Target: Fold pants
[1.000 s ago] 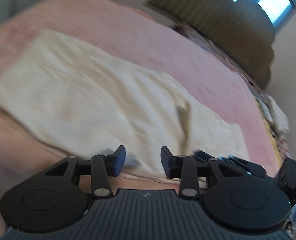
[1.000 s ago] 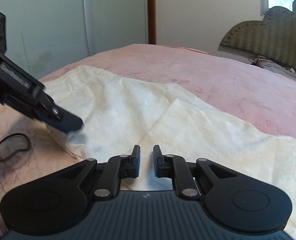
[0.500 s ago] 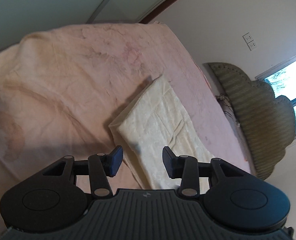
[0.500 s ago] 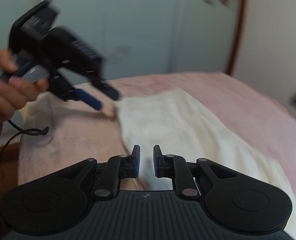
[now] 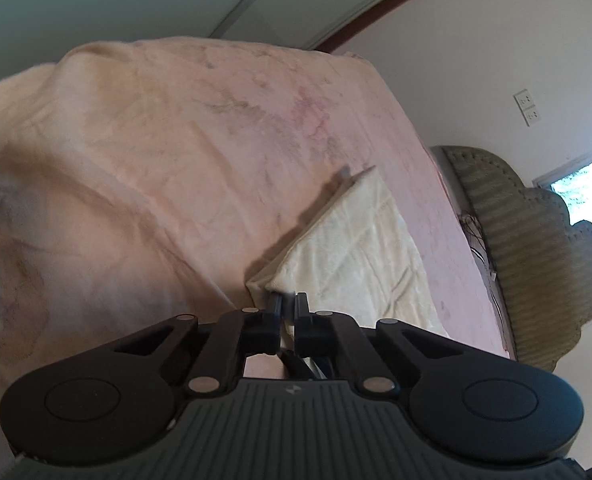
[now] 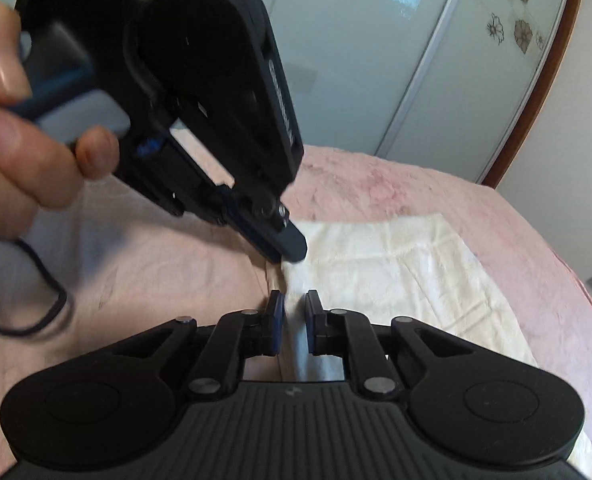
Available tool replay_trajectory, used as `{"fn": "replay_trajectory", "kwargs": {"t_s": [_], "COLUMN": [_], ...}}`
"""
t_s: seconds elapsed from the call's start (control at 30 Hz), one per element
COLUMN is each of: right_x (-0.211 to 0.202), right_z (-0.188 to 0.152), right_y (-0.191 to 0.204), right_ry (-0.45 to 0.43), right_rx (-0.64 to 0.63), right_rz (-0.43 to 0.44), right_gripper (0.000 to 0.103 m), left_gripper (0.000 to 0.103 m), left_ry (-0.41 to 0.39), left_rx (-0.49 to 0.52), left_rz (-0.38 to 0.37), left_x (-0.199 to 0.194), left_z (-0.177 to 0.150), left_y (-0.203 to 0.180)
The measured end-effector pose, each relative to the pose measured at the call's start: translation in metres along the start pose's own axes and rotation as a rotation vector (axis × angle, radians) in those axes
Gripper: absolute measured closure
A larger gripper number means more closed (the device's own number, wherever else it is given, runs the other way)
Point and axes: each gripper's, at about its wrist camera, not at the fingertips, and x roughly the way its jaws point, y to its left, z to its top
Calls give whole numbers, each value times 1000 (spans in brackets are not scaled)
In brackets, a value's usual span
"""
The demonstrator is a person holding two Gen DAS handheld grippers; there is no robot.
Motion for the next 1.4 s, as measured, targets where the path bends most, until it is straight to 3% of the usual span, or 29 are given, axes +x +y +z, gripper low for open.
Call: {"fn": "replay_trajectory", "kwargs": {"t_s": [0.13,0.17,0.2,0.27,0.33,0.43,0.5,0.57,0.63,0.7,0.77,0.9,1.03,1.1,1.17,1.2,1.3,1.33,1.37,1.4], "right_x": [-17,-25,-33,-44,-44,-41,-37,-30,-23,-19,-23,-48,-65,-72,-84,-88,-75,-65,-51,-36], "right_z": [-5,-7,-11,-19,-26,-32,-35,-39,-38,-39,-37,-21,-15,-18,-19,-19,-25,-28,-33,-39], "right_y": [3,5,9,16,24,33,44,55,60,60,53,9,-27,-43,-58,-67,-96,-102,-107,-112], "right_ry": [-6,2,7,17,53,69,73,67,61,59,50,-20,-55,-11,-58,-69,-30,14,80,137], "right_rx": [8,-4,-30,-84,-142,-209,-296,-390,-444,-460,-388,-83,112,183,256,299,409,420,425,421], "right_rz": [-41,-55,-71,-101,-153,-239,-315,-382,-393,-379,-326,-216,-112,62,188,202,82,38,12,26], "right_gripper": [87,73,53,40,40,41,41,44,56,87,91,91,91,90,89,89,89,89,89,89], "left_gripper": [94,84,82,80,75,53,52,44,40,37,35,35,35,35,35,35,38,45,61,70], "left_ry": [-15,-17,-26,-26,-6,42,65,87,125,143,131,110,127,122,127,130,127,121,109,105], "left_rx": [40,50,58,80,86,82,78,62,13,-36,-50,-104,-105,-73,-57,-47,-30,-10,20,49], "left_rz": [4,6,21,30,14,-22,-64,-88,-115,-138,-149,-171,-187,-178,-181,-180,-167,-158,-133,-100], "left_x": [-10,-13,-17,-21,-23,-21,-17,-11,-1,7,11,27,52,60,66,69,74,74,75,76], "left_z": [-2,-2,-3,-4,-6,-11,-13,-15,-19,-22,-21,-8,7,12,16,17,19,19,19,18], "left_y": [-2,-4,-5,-8,-11,-14,-16,-18,-16,-12,-11,-13,-26,-33,-35,-36,-40,-42,-45,-48]}}
